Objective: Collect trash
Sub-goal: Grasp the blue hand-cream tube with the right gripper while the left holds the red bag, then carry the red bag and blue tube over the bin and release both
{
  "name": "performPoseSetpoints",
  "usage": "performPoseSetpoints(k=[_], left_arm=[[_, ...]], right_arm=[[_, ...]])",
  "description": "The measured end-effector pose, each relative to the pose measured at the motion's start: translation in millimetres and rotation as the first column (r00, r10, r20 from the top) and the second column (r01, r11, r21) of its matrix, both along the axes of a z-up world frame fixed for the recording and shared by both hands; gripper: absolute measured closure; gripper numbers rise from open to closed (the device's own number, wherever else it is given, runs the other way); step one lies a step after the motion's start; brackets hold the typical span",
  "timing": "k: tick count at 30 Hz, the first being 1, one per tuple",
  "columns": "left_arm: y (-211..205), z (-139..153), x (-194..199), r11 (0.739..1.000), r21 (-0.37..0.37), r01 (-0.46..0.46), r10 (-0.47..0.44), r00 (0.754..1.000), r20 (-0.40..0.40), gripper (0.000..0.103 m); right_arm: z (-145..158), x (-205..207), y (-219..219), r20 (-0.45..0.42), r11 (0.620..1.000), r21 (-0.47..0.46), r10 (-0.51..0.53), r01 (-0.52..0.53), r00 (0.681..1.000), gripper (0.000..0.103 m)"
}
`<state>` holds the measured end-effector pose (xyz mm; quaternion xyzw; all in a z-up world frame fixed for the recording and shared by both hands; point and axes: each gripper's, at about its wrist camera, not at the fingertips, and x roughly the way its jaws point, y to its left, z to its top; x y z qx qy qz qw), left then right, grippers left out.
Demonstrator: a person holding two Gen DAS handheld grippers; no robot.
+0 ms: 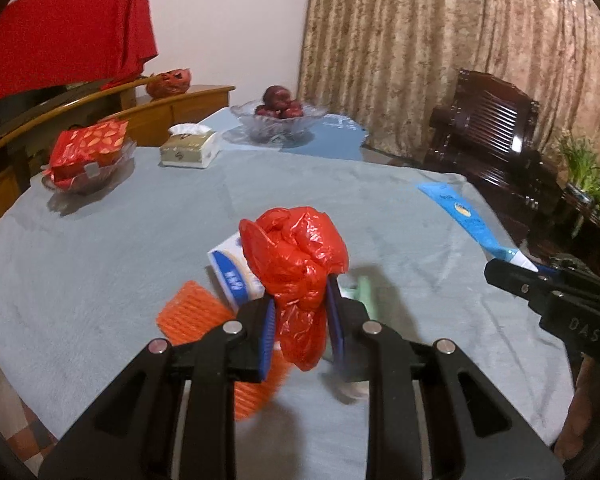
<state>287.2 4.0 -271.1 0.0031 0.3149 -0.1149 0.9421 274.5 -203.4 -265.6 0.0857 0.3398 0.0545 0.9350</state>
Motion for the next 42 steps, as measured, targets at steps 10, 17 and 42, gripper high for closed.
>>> performPoseSetpoints(k=[10,17,42], left_arm=[[-76,35,-47,0.991,0.001,0.134,-0.134,0.990,0.043,0.081],[-144,51,-78,0.971,-0.002,0.239,-0.238,0.969,0.071,0.081],[-397,-6,-121,0.846,-0.038,0.533,-0.531,0.830,-0.172,0.081]], right_arm=[[40,-67,-64,0.052,0.994,-0.018,-0.109,0.110,0.993,0.072],[53,-117,-124,0.070,0.974,-0.019,-0.222,0.224,0.973,0.072],[-35,-188,-349,-0.207,0.874,-0.022,-0.478,0.485,0.854,0.073]])
